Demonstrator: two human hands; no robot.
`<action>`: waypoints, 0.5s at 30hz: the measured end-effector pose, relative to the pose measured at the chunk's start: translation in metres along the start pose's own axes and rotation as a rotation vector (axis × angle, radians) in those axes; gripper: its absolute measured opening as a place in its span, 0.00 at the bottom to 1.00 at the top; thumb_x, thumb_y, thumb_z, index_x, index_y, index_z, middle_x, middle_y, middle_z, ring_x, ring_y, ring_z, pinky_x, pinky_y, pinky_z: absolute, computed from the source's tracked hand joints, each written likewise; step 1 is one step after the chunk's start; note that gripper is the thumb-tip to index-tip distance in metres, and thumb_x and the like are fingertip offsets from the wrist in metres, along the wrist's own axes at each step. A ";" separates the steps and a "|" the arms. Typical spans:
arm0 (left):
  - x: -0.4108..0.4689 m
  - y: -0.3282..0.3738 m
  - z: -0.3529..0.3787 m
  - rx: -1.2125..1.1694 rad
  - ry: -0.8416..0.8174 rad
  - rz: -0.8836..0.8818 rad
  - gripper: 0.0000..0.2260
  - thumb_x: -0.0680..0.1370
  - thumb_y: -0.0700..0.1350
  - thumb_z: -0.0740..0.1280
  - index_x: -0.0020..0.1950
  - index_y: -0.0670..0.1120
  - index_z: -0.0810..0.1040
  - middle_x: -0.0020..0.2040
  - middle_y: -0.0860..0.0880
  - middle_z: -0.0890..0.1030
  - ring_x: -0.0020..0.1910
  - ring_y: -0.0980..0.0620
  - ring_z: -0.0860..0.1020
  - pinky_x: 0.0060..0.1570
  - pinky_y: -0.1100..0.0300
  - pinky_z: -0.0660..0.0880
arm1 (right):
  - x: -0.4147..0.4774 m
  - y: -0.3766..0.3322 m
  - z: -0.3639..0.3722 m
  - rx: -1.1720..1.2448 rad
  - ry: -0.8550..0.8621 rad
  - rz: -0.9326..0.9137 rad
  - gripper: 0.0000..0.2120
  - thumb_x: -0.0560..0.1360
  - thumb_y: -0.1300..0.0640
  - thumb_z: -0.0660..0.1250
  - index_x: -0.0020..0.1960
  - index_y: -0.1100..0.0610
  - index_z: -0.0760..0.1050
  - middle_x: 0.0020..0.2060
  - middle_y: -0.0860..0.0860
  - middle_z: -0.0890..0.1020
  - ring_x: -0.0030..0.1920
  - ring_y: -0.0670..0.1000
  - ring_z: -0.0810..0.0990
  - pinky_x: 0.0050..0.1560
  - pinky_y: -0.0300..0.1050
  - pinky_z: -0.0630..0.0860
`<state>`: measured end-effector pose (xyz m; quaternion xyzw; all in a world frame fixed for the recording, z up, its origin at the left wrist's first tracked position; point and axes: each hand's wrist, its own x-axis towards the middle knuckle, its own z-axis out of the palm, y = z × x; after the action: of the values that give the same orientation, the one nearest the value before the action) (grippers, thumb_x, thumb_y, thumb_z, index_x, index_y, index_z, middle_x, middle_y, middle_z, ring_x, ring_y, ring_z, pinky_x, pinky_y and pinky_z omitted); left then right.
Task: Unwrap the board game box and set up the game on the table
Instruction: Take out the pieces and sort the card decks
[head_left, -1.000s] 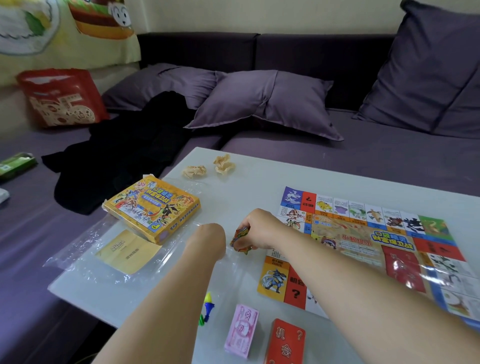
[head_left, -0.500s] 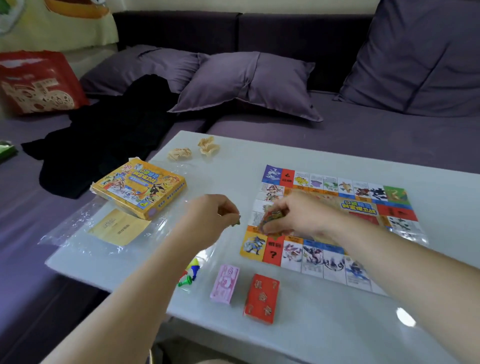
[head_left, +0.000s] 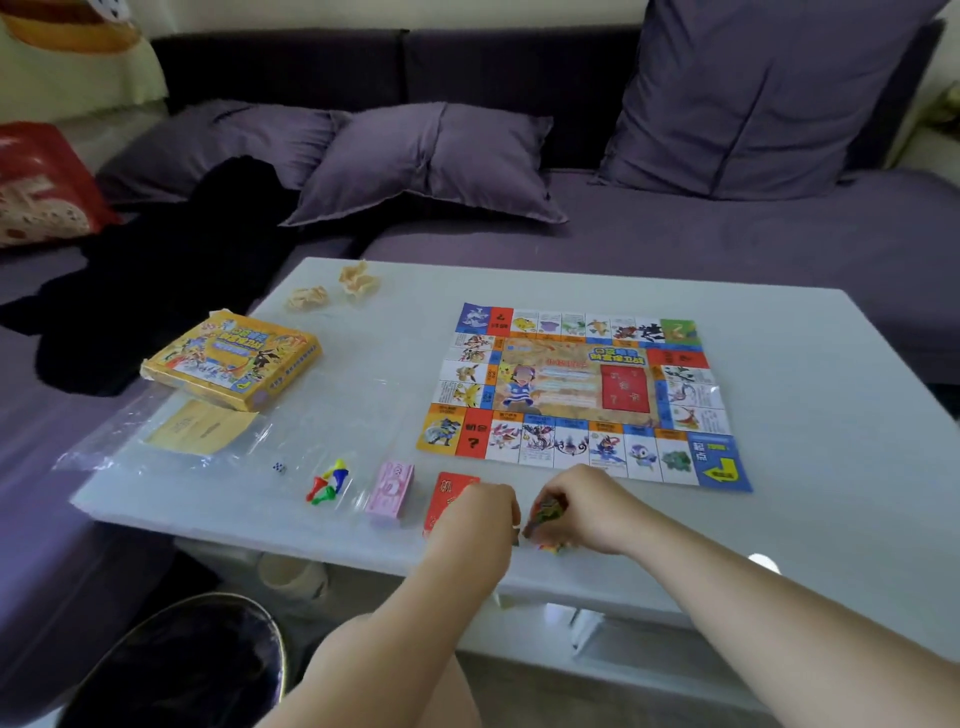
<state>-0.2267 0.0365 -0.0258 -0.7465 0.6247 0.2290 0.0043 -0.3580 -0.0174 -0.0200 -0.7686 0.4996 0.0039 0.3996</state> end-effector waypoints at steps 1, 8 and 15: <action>0.000 0.002 0.001 0.020 0.003 -0.005 0.12 0.77 0.37 0.63 0.58 0.49 0.76 0.55 0.48 0.78 0.50 0.47 0.79 0.44 0.57 0.76 | 0.001 0.000 0.001 -0.003 -0.001 -0.007 0.10 0.68 0.58 0.76 0.47 0.59 0.82 0.44 0.53 0.84 0.34 0.44 0.76 0.32 0.33 0.70; -0.002 0.009 -0.004 0.104 0.069 0.017 0.19 0.76 0.35 0.65 0.65 0.47 0.69 0.62 0.47 0.70 0.53 0.45 0.78 0.47 0.55 0.77 | 0.007 -0.001 0.002 0.001 0.002 0.014 0.09 0.68 0.58 0.74 0.47 0.56 0.81 0.42 0.51 0.83 0.37 0.47 0.78 0.34 0.36 0.71; -0.009 0.000 -0.001 0.091 0.043 0.048 0.23 0.75 0.42 0.69 0.68 0.48 0.66 0.65 0.49 0.67 0.54 0.47 0.78 0.50 0.55 0.78 | 0.011 0.000 0.000 -0.103 0.024 -0.040 0.21 0.68 0.55 0.75 0.59 0.56 0.76 0.56 0.50 0.78 0.52 0.49 0.76 0.51 0.39 0.72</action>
<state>-0.2275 0.0449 -0.0221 -0.7350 0.6522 0.1844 0.0195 -0.3526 -0.0255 -0.0247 -0.7981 0.4879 0.0125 0.3533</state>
